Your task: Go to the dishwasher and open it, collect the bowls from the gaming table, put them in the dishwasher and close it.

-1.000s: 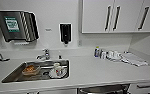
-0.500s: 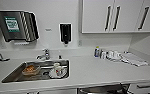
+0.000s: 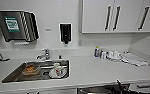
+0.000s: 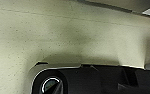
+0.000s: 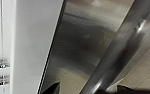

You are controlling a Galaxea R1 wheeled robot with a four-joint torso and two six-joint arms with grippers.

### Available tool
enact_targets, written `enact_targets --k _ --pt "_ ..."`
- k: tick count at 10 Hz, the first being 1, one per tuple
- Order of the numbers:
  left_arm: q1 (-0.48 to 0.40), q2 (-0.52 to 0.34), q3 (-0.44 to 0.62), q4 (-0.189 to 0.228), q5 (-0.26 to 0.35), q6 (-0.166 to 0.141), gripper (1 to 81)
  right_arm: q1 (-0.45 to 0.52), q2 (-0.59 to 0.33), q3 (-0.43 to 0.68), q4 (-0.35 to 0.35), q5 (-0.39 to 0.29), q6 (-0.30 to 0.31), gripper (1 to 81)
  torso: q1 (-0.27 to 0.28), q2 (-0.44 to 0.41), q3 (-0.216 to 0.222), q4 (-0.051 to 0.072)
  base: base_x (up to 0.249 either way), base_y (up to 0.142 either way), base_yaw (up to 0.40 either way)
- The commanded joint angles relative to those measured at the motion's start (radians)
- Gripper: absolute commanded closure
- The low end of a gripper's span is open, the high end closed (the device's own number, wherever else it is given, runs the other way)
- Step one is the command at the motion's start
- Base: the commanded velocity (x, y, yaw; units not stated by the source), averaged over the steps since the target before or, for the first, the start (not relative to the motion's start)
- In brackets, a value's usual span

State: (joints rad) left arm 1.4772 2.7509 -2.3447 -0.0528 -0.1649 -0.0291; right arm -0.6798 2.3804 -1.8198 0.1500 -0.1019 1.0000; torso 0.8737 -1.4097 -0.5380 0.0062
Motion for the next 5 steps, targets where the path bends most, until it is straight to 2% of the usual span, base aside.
enact_targets --k 1,5 --pt "-0.051 -0.005 -0.010 0.001 0.044 0.000 1.0 0.154 -0.033 -0.028 0.029 -0.018 0.006 1.0 0.000 0.000 0.000 0.000 0.000 0.000 0.000" --pt "-0.051 -0.002 -0.010 0.002 0.045 0.000 1.0 0.110 0.004 -0.134 0.026 -0.018 0.002 1.0 0.000 0.000 0.000 0.000 0.000 0.000 0.000"
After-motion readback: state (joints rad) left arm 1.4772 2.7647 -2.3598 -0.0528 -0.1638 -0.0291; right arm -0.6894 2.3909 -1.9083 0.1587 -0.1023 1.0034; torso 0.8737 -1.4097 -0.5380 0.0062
